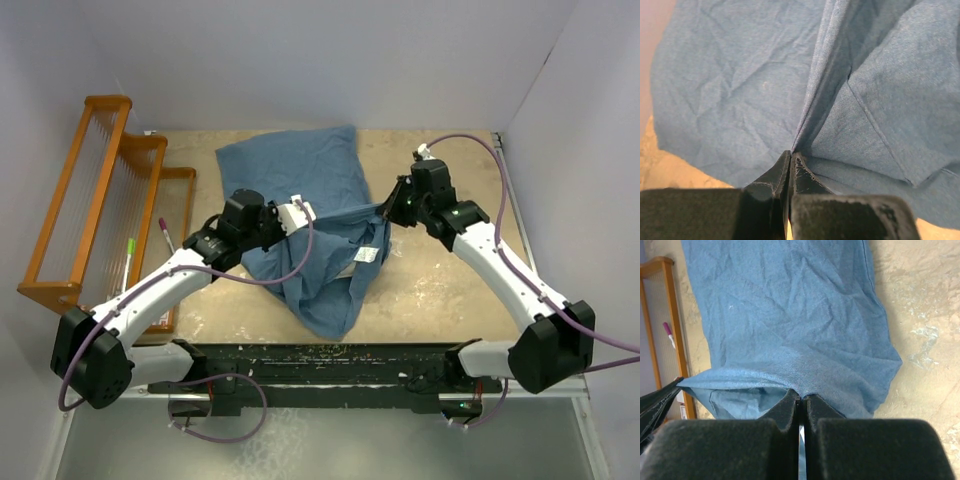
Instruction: Remove the pillowcase from the pillow
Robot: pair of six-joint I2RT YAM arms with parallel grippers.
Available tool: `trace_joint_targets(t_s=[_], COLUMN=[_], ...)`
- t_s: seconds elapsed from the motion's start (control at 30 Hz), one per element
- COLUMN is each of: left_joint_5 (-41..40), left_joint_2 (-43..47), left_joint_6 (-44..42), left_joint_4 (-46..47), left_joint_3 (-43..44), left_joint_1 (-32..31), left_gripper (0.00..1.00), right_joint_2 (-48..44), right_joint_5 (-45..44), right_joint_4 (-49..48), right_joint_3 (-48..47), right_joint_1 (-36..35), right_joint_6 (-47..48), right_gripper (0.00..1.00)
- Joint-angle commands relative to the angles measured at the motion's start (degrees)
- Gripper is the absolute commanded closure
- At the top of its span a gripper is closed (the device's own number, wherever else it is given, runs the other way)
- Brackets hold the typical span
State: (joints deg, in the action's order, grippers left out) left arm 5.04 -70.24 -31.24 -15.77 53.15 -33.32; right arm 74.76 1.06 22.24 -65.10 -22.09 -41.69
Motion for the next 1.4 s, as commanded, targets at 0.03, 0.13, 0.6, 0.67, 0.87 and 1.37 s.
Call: trace_joint_targets(t_s=[0.03,0.13,0.6,0.67,0.87,1.37], left_joint_5=[-5.84,14.41,27.41,26.13,19.25,12.18], left_joint_2=[2.37,4.05,-7.55,-8.07,-8.35,-0.98], left_joint_6=[-0.47,0.80,3.81,5.11,7.50,5.67], left_joint_4=[4.30,-8.10,-17.59,-13.48,-3.94,-4.41], left_joint_3=[-1.16,3.58,8.98,7.48,2.29,1.21], left_joint_1=[1.69,1.60,-2.38,-2.42,-1.96,5.33], left_gripper=[0.77,0.03,0.04,0.16,0.88,1.00], right_joint_2=[2.84,4.03,5.17,5.73,4.34,0.98], right_joint_5=[-1.91,-0.97,5.87,5.85,4.86,5.37], right_joint_4=[-4.27,-5.59,-6.06,-5.22,-4.61,-4.35], right_joint_3=[-2.46,-3.43,-10.65,-11.46,-9.96,-5.26], right_joint_1=[1.02,0.50,-0.02,-0.13,-0.15,-0.19], right_joint_6=[1.41,1.39,1.97,2.24,2.08,3.88], right_gripper=[1.00,1.00,1.00,1.00,1.00,0.66])
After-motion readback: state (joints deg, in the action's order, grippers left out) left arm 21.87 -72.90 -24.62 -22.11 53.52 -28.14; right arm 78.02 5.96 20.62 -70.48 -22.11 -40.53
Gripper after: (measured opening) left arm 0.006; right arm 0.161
